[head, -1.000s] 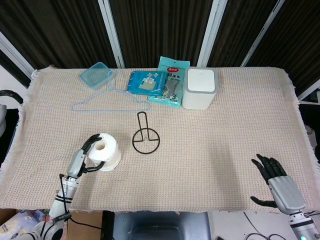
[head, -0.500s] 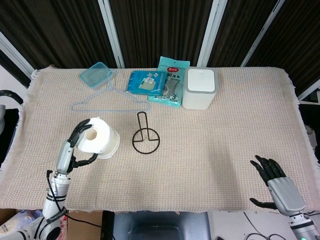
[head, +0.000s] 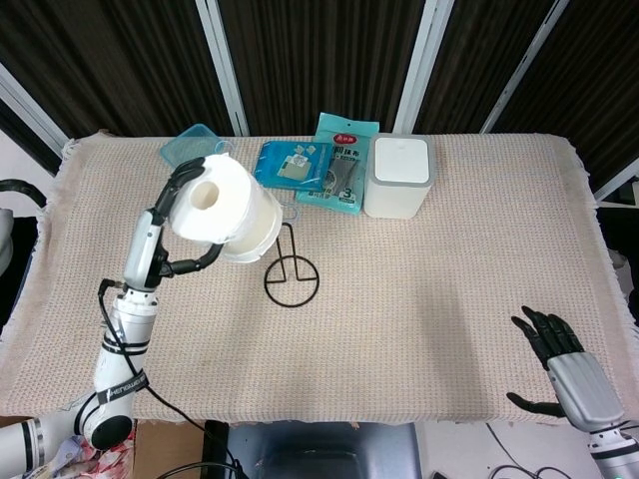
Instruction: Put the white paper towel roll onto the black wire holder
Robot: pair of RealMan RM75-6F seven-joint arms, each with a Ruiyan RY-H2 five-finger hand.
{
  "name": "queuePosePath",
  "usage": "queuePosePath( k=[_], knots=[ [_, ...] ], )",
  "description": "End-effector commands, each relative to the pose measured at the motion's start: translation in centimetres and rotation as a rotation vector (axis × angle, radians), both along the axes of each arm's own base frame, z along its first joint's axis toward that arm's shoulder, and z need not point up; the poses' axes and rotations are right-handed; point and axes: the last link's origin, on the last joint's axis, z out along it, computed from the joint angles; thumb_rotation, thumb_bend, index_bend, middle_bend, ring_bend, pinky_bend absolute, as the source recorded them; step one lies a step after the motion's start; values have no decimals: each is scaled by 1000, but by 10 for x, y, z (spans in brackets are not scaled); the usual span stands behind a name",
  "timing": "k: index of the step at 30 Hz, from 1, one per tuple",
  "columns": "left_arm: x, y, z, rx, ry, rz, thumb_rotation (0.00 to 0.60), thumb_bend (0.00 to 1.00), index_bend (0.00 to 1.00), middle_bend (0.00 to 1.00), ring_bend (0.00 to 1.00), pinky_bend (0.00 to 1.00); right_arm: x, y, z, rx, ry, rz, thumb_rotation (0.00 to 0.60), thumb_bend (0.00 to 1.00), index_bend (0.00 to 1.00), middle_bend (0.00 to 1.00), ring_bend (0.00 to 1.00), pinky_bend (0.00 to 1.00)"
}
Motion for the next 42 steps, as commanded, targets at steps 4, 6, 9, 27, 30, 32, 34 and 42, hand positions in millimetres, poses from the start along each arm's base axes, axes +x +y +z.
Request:
queuePosePath(
  k=[4, 6, 9, 27, 30, 32, 34, 42],
  knots=[
    [35, 17, -13, -68, 3, -12, 600, 414, 151, 267, 366, 633, -1, -1, 5, -5, -10, -4, 600, 137, 0, 0, 0, 0],
    [40, 19, -19, -64, 17, -14, 600, 413, 151, 266, 366, 633, -2, -1, 7, -9, -15, -5, 600, 136, 0, 0, 0, 0],
    [42, 23, -26, -64, 43, -5, 600, 413, 151, 266, 366, 630, -2, 0, 10, -17, -23, -6, 600, 136, 0, 0, 0, 0],
    [38, 30, -48, -81, 138, 22, 600, 411, 134, 261, 360, 622, -4, -1, 14, -23, -32, -11, 600, 136, 0, 0, 0, 0],
    [36, 31, -51, -82, 159, 27, 600, 411, 126, 257, 359, 621, -4, -1, 14, -25, -32, -11, 600, 137, 0, 0, 0, 0],
    [35, 32, -52, -71, 180, 29, 600, 411, 121, 256, 359, 621, -4, 0, 15, -26, -33, -11, 600, 137, 0, 0, 0, 0],
    [33, 32, -54, -79, 190, 29, 600, 412, 113, 250, 351, 615, -4, -1, 15, -28, -32, -12, 600, 137, 0, 0, 0, 0],
    [27, 31, -60, -134, 275, 20, 600, 375, 0, 19, 17, 251, -4, -1, 14, -25, -31, -13, 600, 136, 0, 0, 0, 0]
  ],
)
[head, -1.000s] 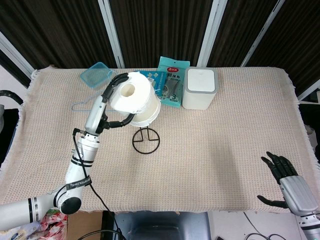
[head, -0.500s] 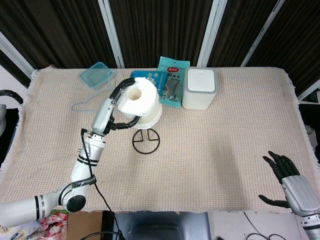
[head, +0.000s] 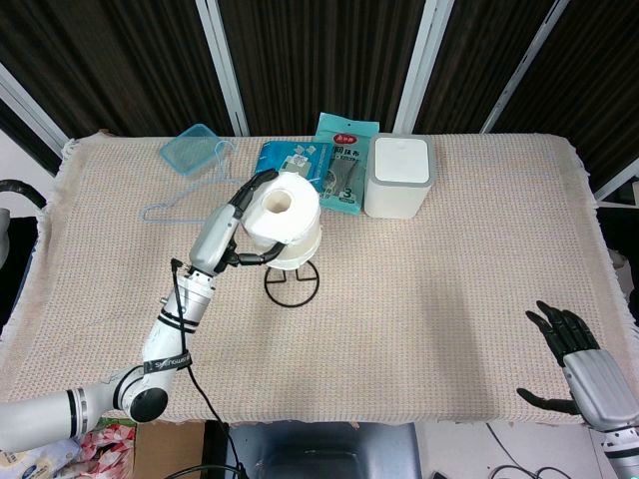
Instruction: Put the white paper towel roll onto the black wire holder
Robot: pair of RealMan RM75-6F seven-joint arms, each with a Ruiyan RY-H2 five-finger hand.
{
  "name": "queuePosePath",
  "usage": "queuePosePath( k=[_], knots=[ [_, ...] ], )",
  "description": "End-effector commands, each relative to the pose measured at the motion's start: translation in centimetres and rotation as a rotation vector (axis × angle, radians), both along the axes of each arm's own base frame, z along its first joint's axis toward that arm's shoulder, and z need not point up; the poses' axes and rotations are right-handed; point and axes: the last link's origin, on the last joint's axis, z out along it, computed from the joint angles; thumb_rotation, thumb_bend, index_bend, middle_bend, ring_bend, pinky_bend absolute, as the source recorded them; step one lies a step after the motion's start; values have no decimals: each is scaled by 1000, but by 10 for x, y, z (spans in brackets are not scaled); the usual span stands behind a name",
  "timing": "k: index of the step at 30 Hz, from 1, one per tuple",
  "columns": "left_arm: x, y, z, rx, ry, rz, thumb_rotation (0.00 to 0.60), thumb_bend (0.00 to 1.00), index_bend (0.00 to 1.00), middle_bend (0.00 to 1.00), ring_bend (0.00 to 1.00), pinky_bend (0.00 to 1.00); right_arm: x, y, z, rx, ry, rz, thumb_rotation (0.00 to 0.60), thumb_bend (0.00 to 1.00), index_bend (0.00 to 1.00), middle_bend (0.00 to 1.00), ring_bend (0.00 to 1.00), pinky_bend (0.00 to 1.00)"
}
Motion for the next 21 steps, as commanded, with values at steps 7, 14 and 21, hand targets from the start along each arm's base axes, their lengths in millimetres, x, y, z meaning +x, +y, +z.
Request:
queuePosePath(
  k=[7, 14, 21],
  knots=[
    [-5, 0, -5, 39, 54, -4, 600, 359, 0, 0, 0, 124, 0, 1, 1, -3, -1, 2, 600, 136, 0, 0, 0, 0],
    [-6, -3, -6, 43, 55, -3, 600, 359, 0, 0, 0, 114, 0, 2, 1, -5, -4, 4, 600, 136, 0, 0, 0, 0],
    [-17, -25, -1, 48, 85, -51, 600, 357, 0, 0, 0, 108, 1, 3, 0, 1, -2, 9, 600, 136, 0, 0, 0, 0]
  ],
)
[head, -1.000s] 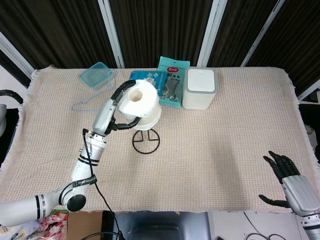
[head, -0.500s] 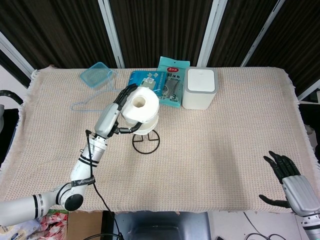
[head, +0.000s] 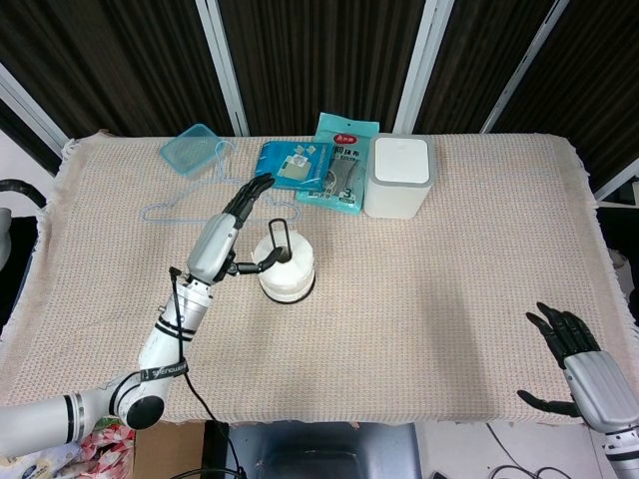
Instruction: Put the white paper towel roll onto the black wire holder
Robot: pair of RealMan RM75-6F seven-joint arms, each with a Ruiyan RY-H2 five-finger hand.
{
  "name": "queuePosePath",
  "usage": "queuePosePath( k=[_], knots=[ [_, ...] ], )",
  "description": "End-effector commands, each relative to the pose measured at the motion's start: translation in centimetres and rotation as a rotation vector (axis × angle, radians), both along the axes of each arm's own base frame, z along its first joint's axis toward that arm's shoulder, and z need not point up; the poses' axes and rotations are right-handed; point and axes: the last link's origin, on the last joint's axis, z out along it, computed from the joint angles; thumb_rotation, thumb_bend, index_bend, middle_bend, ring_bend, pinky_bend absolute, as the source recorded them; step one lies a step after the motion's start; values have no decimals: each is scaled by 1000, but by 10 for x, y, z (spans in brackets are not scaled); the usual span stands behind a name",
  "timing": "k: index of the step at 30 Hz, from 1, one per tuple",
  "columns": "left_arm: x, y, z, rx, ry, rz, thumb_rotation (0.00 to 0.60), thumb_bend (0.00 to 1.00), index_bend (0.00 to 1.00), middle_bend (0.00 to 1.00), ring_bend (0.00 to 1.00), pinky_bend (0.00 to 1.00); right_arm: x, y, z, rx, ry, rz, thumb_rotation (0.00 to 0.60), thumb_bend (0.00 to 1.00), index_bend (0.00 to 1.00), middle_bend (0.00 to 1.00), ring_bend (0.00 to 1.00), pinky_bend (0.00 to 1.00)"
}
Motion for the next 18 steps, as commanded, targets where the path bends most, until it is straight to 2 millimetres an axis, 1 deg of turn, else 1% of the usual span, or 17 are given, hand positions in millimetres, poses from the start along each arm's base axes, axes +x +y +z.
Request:
queuePosePath(
  k=[1, 4, 5, 7, 8, 11, 12, 14, 15, 17, 18],
  knots=[
    [-13, -18, 3, 14, 42, -31, 600, 361, 0, 0, 0, 104, 0, 0, -1, 4, 1, 1, 600, 137, 0, 0, 0, 0],
    [-44, -44, 7, 50, 121, -51, 600, 379, 0, 0, 0, 97, 0, 0, -1, 6, 3, 3, 600, 137, 0, 0, 0, 0],
    [-64, -56, 8, 65, 167, -45, 600, 385, 0, 0, 0, 96, 0, 1, -2, 6, 5, 3, 600, 137, 0, 0, 0, 0],
    [-96, -76, 8, 95, 238, -33, 600, 396, 0, 0, 0, 96, 0, 1, -3, 9, 10, 2, 600, 136, 0, 0, 0, 0],
    [-119, -91, 8, 115, 302, -24, 600, 400, 0, 0, 0, 94, 0, 0, -5, 15, 15, 1, 600, 137, 0, 0, 0, 0],
    [-172, -127, 7, 156, 458, 8, 600, 405, 0, 0, 0, 77, 0, -1, -11, 32, 34, -2, 600, 137, 0, 0, 0, 0],
    [-192, -145, 7, 175, 532, 28, 600, 405, 0, 0, 0, 73, 0, -2, -15, 41, 44, -7, 600, 137, 0, 0, 0, 0],
    [-220, -171, 7, 245, 638, 64, 600, 405, 0, 0, 0, 60, -1, -4, -22, 59, 62, -14, 600, 136, 0, 0, 0, 0],
    [-229, -179, 6, 273, 668, 79, 600, 405, 0, 0, 0, 55, 0, -5, -24, 66, 68, -15, 600, 137, 0, 0, 0, 0],
    [-243, -189, 2, 303, 685, 110, 600, 405, 0, 0, 0, 50, 0, -6, -30, 78, 82, -13, 600, 137, 0, 0, 0, 0],
    [-248, -190, 0, 286, 716, 95, 600, 405, 0, 0, 0, 48, 1, -6, -33, 83, 88, -13, 600, 137, 0, 0, 0, 0]
  ],
)
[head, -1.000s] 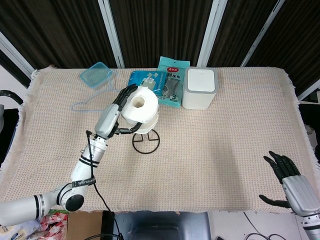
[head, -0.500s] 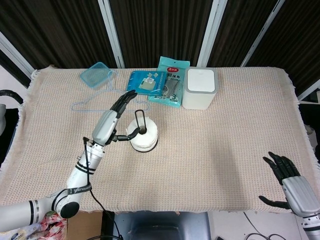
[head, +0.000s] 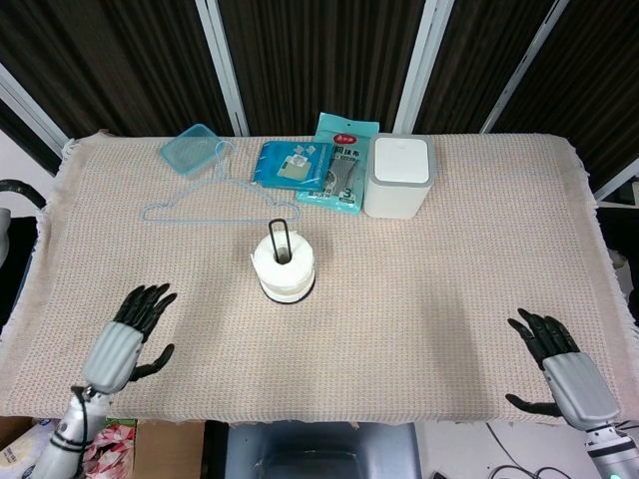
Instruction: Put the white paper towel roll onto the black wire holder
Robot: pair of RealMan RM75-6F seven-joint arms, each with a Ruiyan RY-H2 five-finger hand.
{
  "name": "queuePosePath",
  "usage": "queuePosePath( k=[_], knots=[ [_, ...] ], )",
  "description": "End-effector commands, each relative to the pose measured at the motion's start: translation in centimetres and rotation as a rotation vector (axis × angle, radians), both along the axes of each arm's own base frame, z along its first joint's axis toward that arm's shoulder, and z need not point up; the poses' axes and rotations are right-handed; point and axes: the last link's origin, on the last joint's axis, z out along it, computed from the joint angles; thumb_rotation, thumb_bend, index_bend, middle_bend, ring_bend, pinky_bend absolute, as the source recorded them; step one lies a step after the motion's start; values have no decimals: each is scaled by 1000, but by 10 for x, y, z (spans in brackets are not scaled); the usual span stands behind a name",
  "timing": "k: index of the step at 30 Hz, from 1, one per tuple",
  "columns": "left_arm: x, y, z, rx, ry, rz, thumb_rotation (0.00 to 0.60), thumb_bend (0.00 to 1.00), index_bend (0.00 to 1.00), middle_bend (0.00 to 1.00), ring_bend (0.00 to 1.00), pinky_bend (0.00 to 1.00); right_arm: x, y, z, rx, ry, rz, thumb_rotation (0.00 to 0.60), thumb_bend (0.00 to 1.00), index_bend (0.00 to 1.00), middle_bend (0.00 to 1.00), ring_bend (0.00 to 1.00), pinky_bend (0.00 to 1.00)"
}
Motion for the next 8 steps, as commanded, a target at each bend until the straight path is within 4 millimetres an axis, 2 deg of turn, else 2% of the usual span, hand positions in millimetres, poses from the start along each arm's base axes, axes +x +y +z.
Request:
queuePosePath(
  k=[1, 3, 8],
  knots=[
    [-36, -37, -6, 22, 152, -10, 600, 405, 0, 0, 0, 46, 1, -1, -10, 22, 17, 0, 600, 137, 0, 0, 0, 0],
    [-37, -37, -6, 5, 119, 22, 600, 406, 0, 0, 0, 45, 3, -1, -13, 25, 22, 4, 600, 137, 0, 0, 0, 0],
    [-40, -32, -5, 16, 159, 34, 600, 406, 0, 0, 0, 45, 5, 2, -12, 15, 21, 10, 600, 137, 0, 0, 0, 0]
  ],
)
